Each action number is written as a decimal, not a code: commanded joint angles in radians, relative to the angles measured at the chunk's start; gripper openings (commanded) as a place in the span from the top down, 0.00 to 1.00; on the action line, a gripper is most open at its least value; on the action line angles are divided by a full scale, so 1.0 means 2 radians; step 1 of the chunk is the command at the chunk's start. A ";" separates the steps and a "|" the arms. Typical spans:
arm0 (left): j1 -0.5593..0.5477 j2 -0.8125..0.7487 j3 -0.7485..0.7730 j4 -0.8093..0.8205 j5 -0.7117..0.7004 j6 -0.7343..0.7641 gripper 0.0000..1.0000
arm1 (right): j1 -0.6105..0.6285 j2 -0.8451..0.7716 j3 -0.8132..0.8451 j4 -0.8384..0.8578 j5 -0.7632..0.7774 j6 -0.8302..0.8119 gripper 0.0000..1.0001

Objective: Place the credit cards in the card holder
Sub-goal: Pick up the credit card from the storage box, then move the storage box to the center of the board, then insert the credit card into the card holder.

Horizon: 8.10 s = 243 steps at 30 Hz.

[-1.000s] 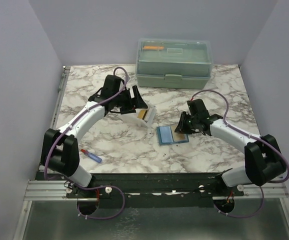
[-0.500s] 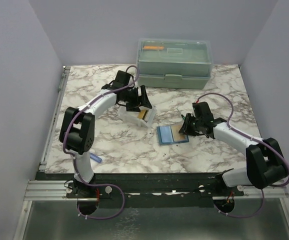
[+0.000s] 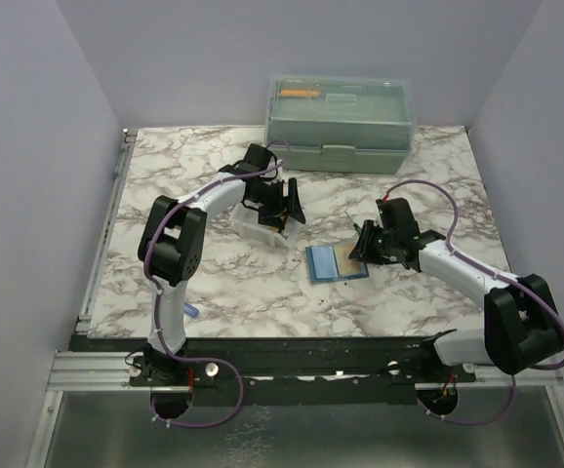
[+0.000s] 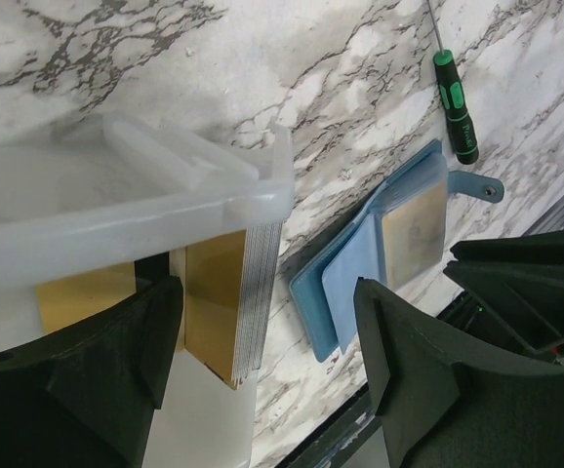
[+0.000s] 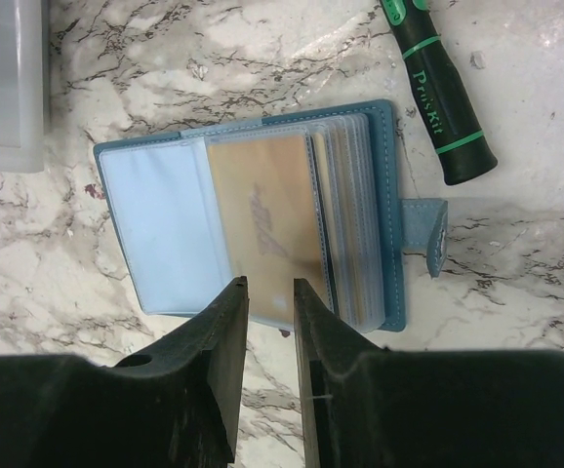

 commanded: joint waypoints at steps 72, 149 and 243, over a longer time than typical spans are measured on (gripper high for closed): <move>0.000 -0.160 0.046 -0.081 -0.173 0.051 1.00 | 0.000 0.046 0.085 0.008 -0.034 -0.021 0.61; -0.147 -0.137 -0.268 0.292 -0.025 -0.244 1.00 | -0.047 0.090 -0.002 0.022 -0.062 -0.017 0.88; -0.159 -0.059 -0.277 0.410 -0.125 -0.284 1.00 | -0.055 0.053 0.003 -0.039 -0.038 -0.004 0.77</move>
